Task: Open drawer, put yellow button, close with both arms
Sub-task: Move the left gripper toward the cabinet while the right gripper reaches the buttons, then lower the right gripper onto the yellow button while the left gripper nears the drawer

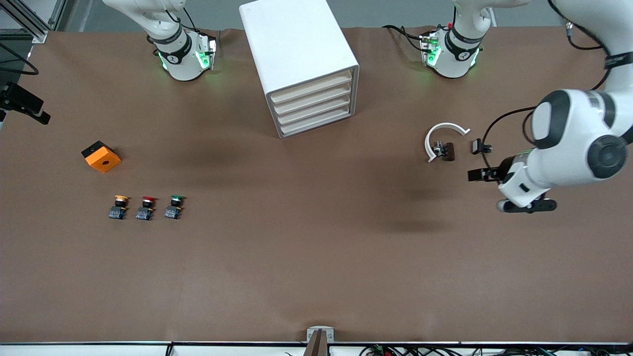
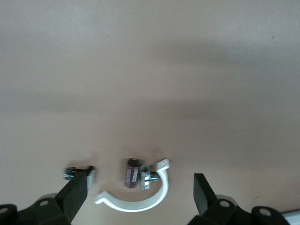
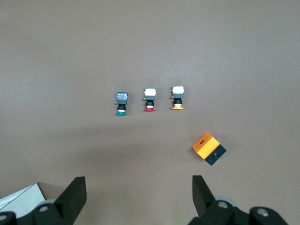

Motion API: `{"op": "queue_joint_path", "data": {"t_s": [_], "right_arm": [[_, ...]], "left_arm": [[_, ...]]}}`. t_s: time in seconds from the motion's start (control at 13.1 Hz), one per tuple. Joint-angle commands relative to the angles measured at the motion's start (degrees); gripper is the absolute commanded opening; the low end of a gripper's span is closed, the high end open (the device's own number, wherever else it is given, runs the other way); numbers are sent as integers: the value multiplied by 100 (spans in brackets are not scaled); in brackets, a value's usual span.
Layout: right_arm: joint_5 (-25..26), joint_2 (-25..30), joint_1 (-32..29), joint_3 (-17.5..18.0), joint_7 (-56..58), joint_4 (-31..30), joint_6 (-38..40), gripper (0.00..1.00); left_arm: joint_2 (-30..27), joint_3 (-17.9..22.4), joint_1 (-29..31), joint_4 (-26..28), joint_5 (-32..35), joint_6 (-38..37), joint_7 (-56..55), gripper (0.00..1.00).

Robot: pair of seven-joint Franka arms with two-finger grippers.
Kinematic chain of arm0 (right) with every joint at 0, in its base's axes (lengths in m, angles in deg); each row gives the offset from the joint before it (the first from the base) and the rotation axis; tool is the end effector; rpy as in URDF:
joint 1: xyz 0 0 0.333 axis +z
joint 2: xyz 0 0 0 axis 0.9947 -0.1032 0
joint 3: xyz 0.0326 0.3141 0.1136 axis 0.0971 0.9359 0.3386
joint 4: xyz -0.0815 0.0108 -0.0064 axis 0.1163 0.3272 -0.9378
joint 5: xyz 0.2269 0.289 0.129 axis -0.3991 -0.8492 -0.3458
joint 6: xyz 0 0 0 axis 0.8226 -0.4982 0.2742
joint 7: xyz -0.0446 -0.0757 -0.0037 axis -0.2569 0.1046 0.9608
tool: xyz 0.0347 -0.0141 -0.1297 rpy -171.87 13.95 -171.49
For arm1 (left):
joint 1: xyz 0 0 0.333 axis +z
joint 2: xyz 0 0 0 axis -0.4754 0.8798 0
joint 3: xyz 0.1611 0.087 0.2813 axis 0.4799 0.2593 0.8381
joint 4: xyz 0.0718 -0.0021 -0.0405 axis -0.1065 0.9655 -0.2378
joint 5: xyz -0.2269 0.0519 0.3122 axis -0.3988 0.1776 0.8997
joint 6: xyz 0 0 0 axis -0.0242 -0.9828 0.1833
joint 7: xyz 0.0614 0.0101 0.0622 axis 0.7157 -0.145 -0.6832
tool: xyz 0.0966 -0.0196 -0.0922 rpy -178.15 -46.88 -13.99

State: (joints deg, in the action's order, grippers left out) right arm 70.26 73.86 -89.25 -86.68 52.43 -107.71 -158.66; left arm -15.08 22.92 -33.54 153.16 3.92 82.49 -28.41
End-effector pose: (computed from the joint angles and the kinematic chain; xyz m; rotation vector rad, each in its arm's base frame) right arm 0.5224 -0.0585 0.6491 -3.1234 0.1557 -0.0357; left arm 0.6018 -0.0915 0.3652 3.0716 0.1525 -0.3928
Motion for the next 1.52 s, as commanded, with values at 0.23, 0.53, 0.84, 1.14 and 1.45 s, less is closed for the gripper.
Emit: {"op": "queue_joint_path", "data": {"t_s": [0.23,0.53,0.84,1.14,1.45], "right_arm": [[124,-1320,-194,41,78,244,-66,100],[185,-1437,-387,14,606,-8,-661,100],[229,-1437,-677,14,632,-1317,-2425,100],[229,-1481,-792,23,632,-2977,-4840,100],[221,-2340,-898,23,632,-3289,-6066,100]], "left_arm": [[364,-189,-802,-274,-57,51,-2752,100],[741,-560,-838,-950,-609,-404,-4653,100],[1023,-595,-846,-1496,-1453,-1231,-6007,100],[1348,-595,-741,-1681,-2365,-2012,-7378,100],[1550,-604,-671,-1673,-3211,-2700,-8484,100]]}}
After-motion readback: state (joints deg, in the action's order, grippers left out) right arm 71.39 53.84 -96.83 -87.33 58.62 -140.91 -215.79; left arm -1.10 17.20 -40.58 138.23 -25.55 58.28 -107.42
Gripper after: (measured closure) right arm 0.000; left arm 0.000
